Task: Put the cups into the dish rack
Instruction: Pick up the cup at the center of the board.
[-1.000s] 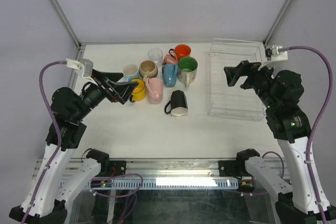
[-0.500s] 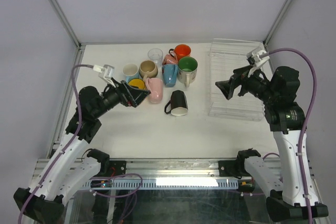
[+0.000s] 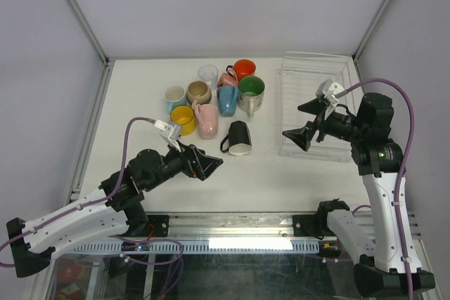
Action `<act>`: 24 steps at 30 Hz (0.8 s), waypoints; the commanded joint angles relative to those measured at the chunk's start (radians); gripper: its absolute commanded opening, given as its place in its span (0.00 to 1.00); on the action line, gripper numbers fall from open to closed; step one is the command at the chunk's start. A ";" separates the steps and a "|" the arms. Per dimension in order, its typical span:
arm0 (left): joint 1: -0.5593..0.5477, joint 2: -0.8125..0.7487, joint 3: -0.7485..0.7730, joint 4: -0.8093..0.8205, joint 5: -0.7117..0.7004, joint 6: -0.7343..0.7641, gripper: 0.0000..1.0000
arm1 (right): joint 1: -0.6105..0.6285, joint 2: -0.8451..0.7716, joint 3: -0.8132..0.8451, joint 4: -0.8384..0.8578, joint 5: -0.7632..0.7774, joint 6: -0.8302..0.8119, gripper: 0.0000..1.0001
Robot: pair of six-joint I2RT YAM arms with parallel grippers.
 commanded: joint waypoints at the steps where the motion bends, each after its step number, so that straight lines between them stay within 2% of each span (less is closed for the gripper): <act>1: -0.019 -0.034 -0.030 -0.033 -0.182 -0.074 0.99 | -0.012 -0.037 -0.014 0.002 -0.064 -0.084 1.00; 5: -0.021 0.052 0.014 -0.144 -0.279 -0.118 0.99 | -0.022 -0.045 -0.038 0.000 -0.078 -0.104 1.00; 10: -0.023 0.263 0.121 -0.166 -0.306 -0.095 0.98 | -0.045 -0.052 -0.074 0.024 -0.091 -0.110 1.00; 14: -0.026 0.441 0.222 -0.153 -0.311 0.075 0.93 | -0.045 -0.059 -0.099 0.034 -0.086 -0.114 1.00; 17: -0.034 0.525 0.253 -0.100 -0.306 0.237 0.94 | -0.045 -0.064 -0.124 0.049 -0.100 -0.110 1.00; 24: -0.040 0.578 0.176 0.196 -0.222 0.504 0.93 | -0.044 -0.091 -0.180 0.101 -0.070 -0.079 1.00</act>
